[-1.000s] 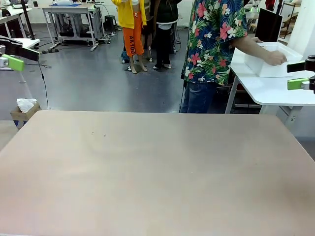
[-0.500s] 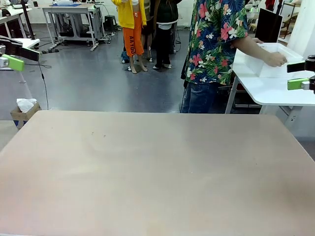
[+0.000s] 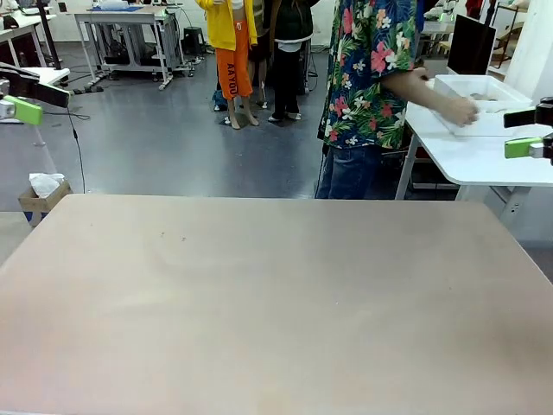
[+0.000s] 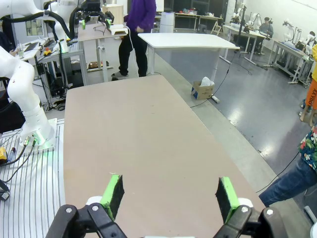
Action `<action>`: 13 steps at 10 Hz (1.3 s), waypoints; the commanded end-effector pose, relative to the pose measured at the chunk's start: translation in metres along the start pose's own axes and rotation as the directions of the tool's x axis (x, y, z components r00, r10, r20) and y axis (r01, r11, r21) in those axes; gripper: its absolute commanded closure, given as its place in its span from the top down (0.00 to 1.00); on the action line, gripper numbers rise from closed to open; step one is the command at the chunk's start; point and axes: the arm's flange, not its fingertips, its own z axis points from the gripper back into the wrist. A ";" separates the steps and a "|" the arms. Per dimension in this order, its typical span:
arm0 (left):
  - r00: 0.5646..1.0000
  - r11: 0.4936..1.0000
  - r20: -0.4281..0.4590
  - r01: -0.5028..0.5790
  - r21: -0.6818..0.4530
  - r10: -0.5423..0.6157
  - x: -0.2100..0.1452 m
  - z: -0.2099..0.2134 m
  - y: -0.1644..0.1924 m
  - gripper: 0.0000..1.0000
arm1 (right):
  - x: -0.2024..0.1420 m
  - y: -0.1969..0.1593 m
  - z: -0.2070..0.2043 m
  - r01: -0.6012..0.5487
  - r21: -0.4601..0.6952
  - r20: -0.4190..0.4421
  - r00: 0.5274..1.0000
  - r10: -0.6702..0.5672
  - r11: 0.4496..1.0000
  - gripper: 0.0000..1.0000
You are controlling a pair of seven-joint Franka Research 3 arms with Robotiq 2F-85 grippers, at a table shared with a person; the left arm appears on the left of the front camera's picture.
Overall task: Stack the cups and store them in the basket.
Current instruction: Place the stack of Reusable plastic cups into the Pantry Basket.
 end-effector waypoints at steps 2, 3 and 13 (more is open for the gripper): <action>1.000 1.000 0.024 -0.005 -0.003 0.005 0.005 0.000 0.001 1.00 | 0.001 -0.002 -0.002 -0.018 -0.006 0.029 0.999 0.018 1.000 1.00; 1.000 1.000 0.024 -0.005 -0.003 0.005 0.005 0.000 0.001 1.00 | 0.001 -0.002 -0.002 -0.018 -0.006 0.029 0.999 0.018 1.000 1.00; 1.000 1.000 0.024 -0.005 -0.003 0.005 0.005 0.000 0.001 1.00 | 0.001 -0.002 -0.002 -0.018 -0.006 0.029 0.999 0.018 1.000 1.00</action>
